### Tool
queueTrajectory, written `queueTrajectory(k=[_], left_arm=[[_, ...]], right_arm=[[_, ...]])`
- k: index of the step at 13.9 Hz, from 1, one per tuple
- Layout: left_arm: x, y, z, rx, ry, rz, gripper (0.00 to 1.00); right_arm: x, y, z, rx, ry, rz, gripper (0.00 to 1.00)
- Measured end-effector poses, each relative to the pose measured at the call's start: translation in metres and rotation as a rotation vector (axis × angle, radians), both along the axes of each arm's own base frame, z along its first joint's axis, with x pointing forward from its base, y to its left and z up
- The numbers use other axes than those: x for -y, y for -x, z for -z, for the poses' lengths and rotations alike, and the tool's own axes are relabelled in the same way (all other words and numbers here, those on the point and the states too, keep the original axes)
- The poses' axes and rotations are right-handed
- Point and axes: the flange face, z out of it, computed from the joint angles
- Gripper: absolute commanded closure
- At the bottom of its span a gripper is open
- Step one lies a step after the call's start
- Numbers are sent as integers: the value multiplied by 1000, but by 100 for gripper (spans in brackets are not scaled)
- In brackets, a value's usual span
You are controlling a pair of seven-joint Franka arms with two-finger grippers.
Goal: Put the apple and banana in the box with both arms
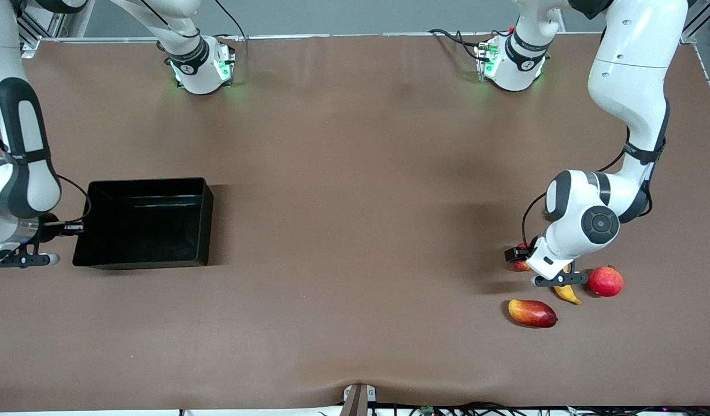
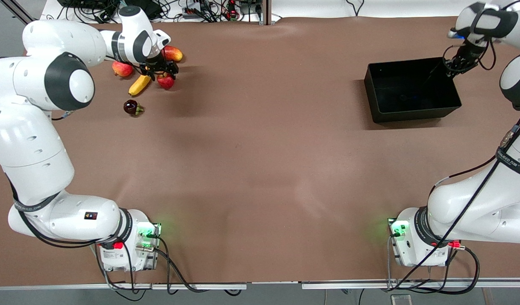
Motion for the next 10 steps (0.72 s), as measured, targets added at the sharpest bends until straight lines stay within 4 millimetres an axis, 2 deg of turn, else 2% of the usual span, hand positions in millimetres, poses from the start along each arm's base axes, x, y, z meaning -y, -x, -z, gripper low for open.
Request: queueTrajectory(k=[1,3,5,7,10], left_arm=[[0,0,1,-1,0,0,100],[0,-1,-1,3,0,0,100],[0,-4,-7,15,2,1,100],[-2,-9,-27,39,2,8,100],[-6,-13,-80,54,-2,2,100]], right_arm=[[-10,-6,-21,-17,-40,6,100],[-32,-17,-53,-18,-115,14,100],[-66,-27,-71,-11,-136,6,100],[-120,-37,-76,-28,-101,62,100],[-235,-42,-78,-65,-48,98,100]])
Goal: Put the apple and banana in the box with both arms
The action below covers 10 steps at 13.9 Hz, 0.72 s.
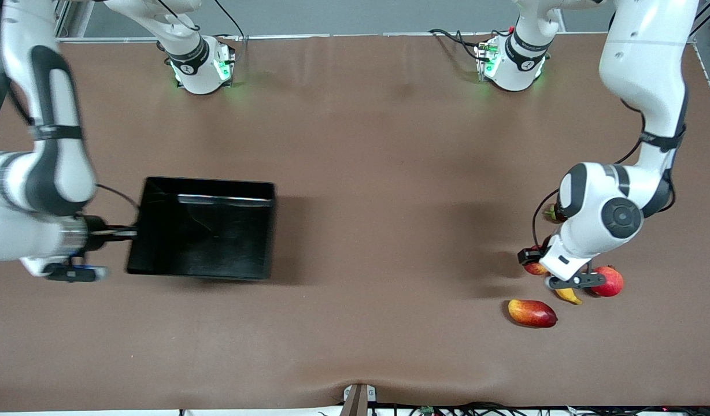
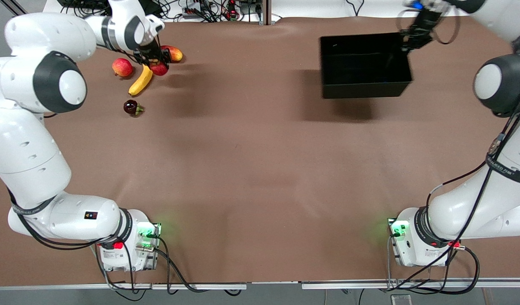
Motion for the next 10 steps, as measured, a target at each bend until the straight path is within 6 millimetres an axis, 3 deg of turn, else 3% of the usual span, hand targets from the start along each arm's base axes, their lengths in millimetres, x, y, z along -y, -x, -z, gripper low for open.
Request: queueTrajectory(k=[2,4,8,10], left_arm=[[-3,0,-32,-11,-5,-5,100],[-5,1,-50,-21,-8,-11,100],[-13,4,-67,-36,-14,-26,100],[-27,6,-70,-52,-17,-48,100]], right_arm=[[-72,7,0,-15,23,-13,100],[-129,19,2,-38,-2,-5,100],[-206,40,7,-56,-36,12,100],[-241,51,21,-28,-46,31,100]])
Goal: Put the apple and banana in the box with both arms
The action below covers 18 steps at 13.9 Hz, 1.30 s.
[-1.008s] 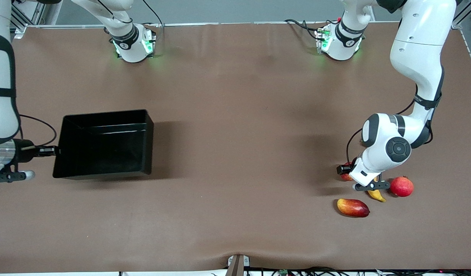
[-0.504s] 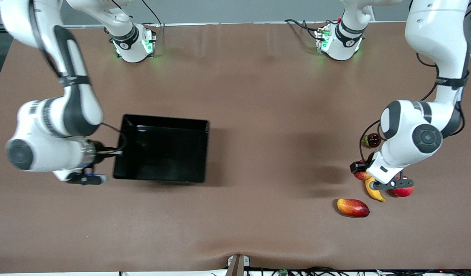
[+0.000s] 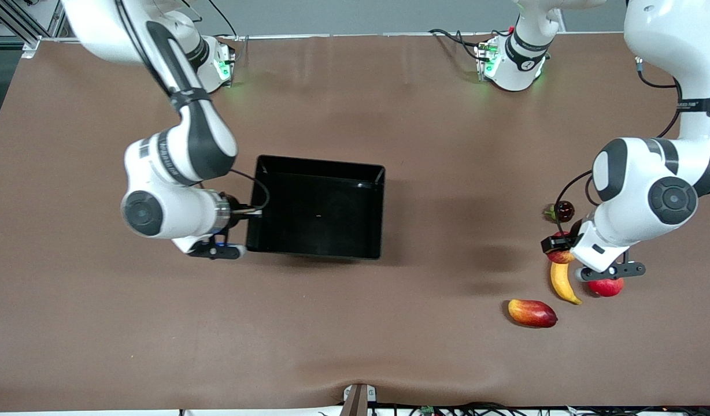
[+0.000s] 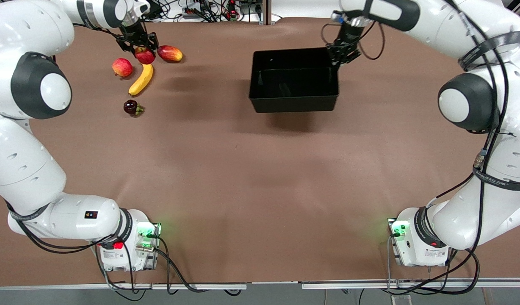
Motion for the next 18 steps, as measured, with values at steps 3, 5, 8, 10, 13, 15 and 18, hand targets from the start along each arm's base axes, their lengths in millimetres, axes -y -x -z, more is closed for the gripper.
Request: queueTrajectory(k=[3,5,8,10,13,15,18], left_arm=[[-27,0,-5,2,-1,-41,100],[-39,1,-7,-5,-2,-59,100],[-60,2,-6,-10,-4,-93,100],[-74,3,-6,-12,-4,-116,100],[-47,4,-5,-25,8,-160,100],[4,7,-5,-44,32,-154,100],[89,21,-9,-66,64,-137,100]], right_arm=[[-58,26,29,31,-15,26,100],[-91,45,49,39,-1,14,100],[-110,60,79,43,18,15,0],[-110,61,88,35,29,31,0],[-103,47,70,46,25,50,0],[-88,25,31,18,18,59,0],[-20,-21,-49,-12,-1,120,0]])
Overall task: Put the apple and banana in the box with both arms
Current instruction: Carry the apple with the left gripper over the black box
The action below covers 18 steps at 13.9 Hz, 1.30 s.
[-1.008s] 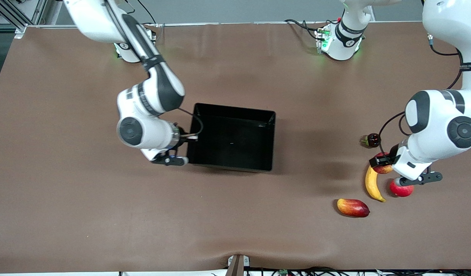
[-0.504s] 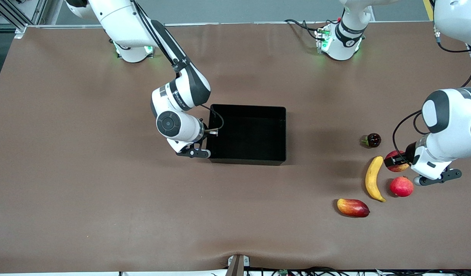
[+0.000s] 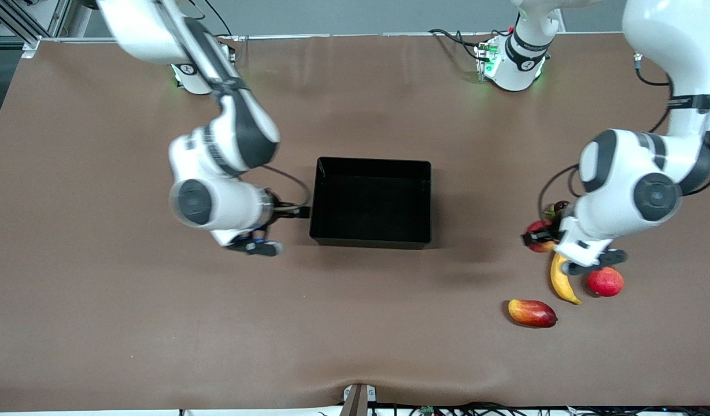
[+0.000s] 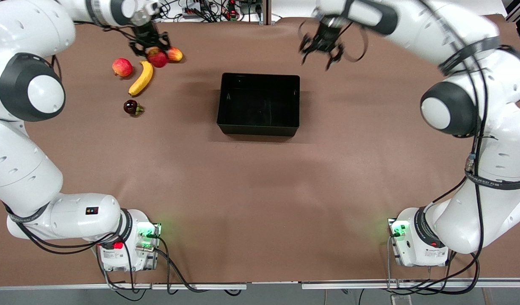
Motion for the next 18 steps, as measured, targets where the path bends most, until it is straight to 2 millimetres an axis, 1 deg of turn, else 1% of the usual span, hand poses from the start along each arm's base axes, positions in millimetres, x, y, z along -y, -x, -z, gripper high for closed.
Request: queueTrajectory(k=[1,2,3,4,5,6,7,8,10,13,14,16,17,18], left_arm=[[28,7,-1,-4,5,1,100],[59,16,-2,-7,4,1,100],[92,27,-2,-10,0,1,100],[125,40,-1,-14,-6,-1,100],[156,54,0,-18,-13,-7,100],[183,68,1,-21,-19,-12,100],[205,81,3,-24,-25,-15,100],[222,92,6,-29,-30,-14,100],[247,108,22,-42,-37,-18,100],[265,115,64,-54,-24,-21,100],[270,117,81,-55,-20,-27,100],[279,125,118,-44,-47,-32,100],[284,129,136,-34,-70,-36,100],[289,134,152,-26,-88,-43,100]], right_arm=[[30,-13,-23,-3,-6,28,0],[55,-22,-39,-3,-3,48,0],[75,-27,-51,1,21,58,0],[89,-30,-60,14,65,57,0],[100,-32,-69,31,113,51,0],[108,-33,-79,53,150,49,0],[115,-32,-92,75,172,52,0],[124,-30,-107,91,178,54,0],[155,-19,-142,103,159,-13,0],[217,1,-194,160,145,-146,0],[238,9,-207,171,148,-150,0],[280,28,-222,180,138,-142,0],[296,38,-229,185,137,-143,0],[307,49,-236,190,148,-143,0]])
